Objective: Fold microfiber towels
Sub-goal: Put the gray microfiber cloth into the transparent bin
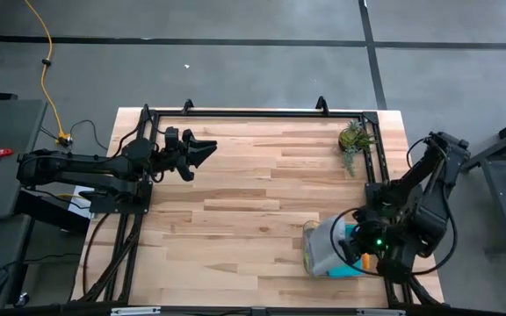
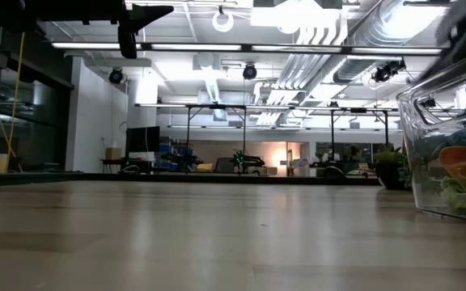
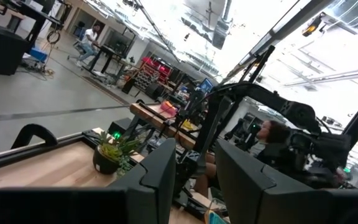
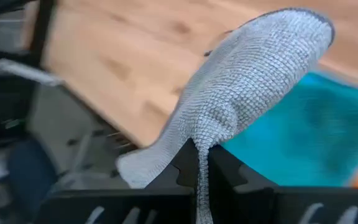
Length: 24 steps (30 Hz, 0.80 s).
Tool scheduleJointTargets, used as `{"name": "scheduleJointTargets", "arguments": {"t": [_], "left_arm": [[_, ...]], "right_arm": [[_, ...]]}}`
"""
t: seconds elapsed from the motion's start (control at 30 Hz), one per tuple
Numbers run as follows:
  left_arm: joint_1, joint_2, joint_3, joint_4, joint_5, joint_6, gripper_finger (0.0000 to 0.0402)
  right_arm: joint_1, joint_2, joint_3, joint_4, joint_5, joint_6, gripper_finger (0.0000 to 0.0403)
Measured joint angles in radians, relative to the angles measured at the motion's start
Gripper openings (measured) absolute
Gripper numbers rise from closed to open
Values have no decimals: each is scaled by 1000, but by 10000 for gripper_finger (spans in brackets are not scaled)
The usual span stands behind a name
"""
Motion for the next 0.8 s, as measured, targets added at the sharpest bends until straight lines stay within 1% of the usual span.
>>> {"name": "scheduleJointTargets", "arguments": {"t": [0.07,0.13,0.2,0.3,0.37,0.47,0.57,0.67,0.7,0.8], "left_arm": [[0,0,0,-5,0,0,101],[0,0,0,-20,-2,0,101],[0,0,0,-27,-4,0,101],[0,0,0,-39,-4,0,101],[0,0,0,-41,-7,0,101],[0,0,0,-45,-10,0,101],[0,0,0,-45,-10,0,101],[0,0,0,-45,-10,0,101],[0,0,0,-46,-10,0,101],[0,0,0,-54,-10,0,101]], "right_arm": [[14,6,0,-74,2,49,0],[26,5,0,-124,43,80,0],[36,-3,0,-127,88,84,0],[45,-6,5,-131,72,78,0],[52,-6,2,-124,82,81,0],[56,5,-1,-109,170,82,0],[44,36,-1,-114,184,86,0],[40,89,-1,-107,173,91,0],[40,105,-1,-98,156,90,0],[41,156,-1,-103,4,92,0]]}}
